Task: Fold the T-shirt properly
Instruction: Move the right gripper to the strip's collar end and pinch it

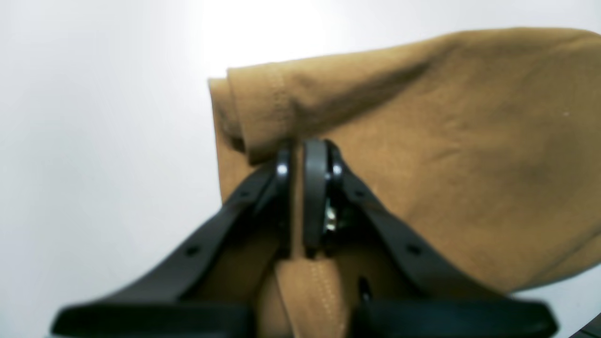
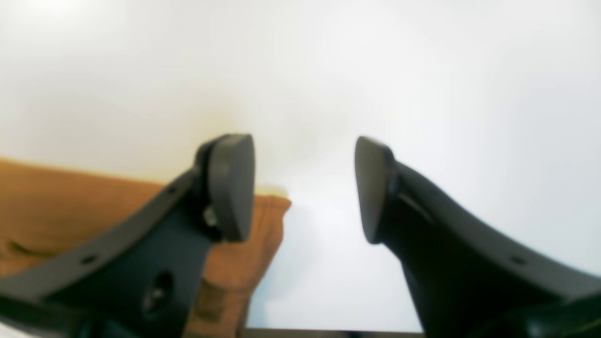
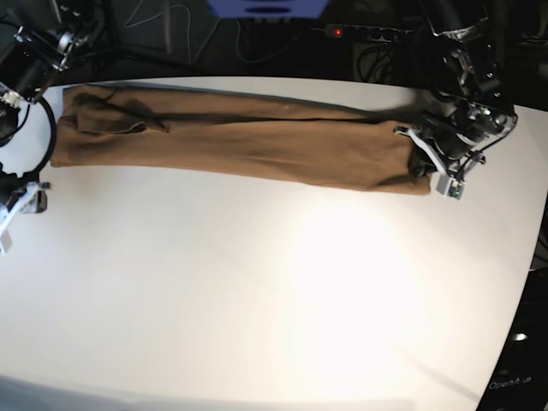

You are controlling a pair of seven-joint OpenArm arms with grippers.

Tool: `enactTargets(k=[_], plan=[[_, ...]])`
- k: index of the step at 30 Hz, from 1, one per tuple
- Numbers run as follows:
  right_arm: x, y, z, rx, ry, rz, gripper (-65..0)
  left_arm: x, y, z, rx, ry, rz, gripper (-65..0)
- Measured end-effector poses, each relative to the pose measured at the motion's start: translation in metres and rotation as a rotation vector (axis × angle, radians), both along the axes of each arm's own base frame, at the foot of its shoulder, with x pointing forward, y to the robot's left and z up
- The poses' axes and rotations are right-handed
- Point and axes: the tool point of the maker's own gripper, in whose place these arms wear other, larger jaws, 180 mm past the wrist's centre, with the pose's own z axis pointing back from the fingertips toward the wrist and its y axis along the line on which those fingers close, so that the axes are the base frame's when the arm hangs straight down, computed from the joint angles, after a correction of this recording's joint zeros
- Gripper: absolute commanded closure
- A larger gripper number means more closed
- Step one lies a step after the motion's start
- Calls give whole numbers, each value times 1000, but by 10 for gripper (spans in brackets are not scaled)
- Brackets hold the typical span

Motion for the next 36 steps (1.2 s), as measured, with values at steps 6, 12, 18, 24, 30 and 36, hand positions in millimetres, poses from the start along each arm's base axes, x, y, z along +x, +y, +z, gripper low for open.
enactTargets(k=[6, 12, 18, 24, 30, 36], plan=[[-40, -5, -60, 175, 174, -98, -328, 0, 0, 0, 1, 1, 2, -35], [-45, -12, -58, 162, 174, -103, -328, 0, 0, 0, 0, 1, 0, -35], [-48, -7, -63, 165, 188, -96, -194, 0, 0, 0, 0, 2, 0, -35], [-48, 1, -68, 169, 207, -70, -61, -1, -2, -5, -47, 2, 14, -35], [-54, 2, -71, 170, 220, -68, -59, 0, -2, -6, -66, -25, 20, -35], [-59, 17, -82, 201, 237, -65, -52, -1, 1, -7, -72, -26, 29, -35]])
